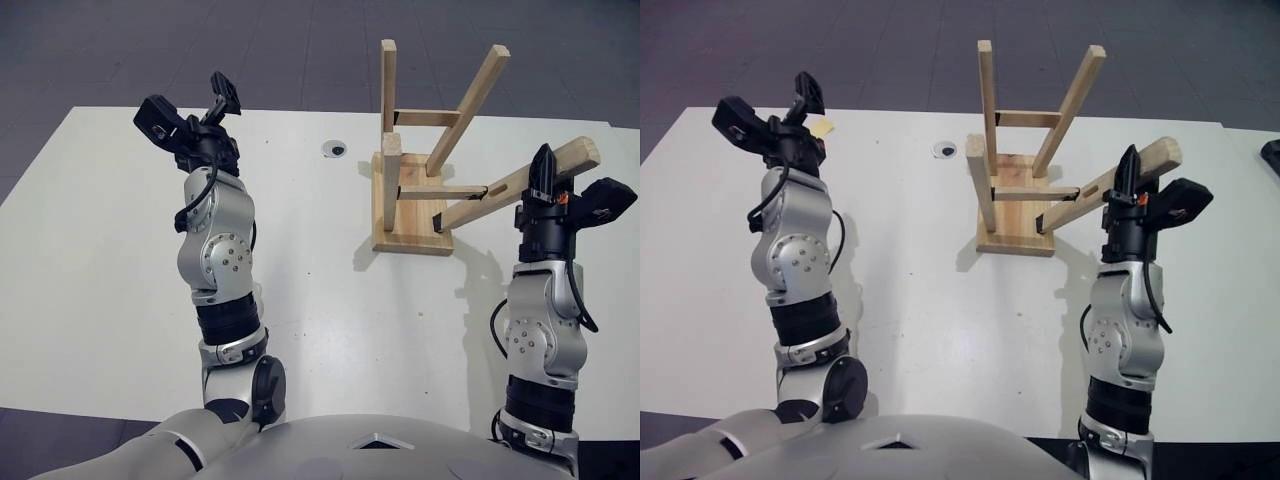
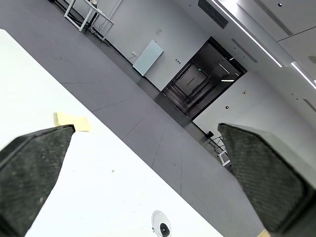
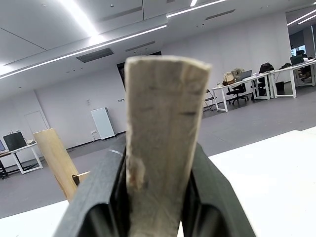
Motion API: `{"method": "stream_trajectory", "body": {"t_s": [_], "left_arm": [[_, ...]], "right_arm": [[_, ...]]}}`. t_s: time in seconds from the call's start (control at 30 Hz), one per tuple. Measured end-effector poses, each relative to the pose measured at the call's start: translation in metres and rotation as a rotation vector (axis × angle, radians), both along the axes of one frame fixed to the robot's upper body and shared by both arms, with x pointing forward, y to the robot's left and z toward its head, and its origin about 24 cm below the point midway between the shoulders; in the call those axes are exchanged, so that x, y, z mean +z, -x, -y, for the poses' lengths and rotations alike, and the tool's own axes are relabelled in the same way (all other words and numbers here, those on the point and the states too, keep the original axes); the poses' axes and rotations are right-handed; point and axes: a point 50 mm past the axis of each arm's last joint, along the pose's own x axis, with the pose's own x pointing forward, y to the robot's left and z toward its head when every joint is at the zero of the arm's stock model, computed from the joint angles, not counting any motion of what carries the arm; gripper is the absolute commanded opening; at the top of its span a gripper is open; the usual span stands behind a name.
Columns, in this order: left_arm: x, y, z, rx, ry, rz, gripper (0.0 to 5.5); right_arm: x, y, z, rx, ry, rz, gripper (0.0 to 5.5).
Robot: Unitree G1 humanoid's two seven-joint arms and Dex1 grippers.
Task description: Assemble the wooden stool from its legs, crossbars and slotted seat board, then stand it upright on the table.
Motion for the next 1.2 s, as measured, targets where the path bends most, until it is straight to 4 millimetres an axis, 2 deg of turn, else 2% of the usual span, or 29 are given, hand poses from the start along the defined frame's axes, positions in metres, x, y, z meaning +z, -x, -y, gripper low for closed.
{"method": "stream_trajectory", "body": {"t_s": [0.2,0.57,1.2], "left_arm": [[0.004,0.003,-0.001,0.005,0.002,0.009,5.40],[0.009,0.002,0.002,-0.012,0.021,0.021,5.40],[0.007,0.001,0.009,-0.075,0.015,-0.002,5.40]], "right_arm": [[-0.001,0.006,-0.003,-0.025,0.006,-0.005,1.03],[0.014,-0.019,-0.010,-0.050,0.107,-0.089,1.04],[-0.004,-0.016,-0.017,0.017,0.208,-0.083,1.05]]}}
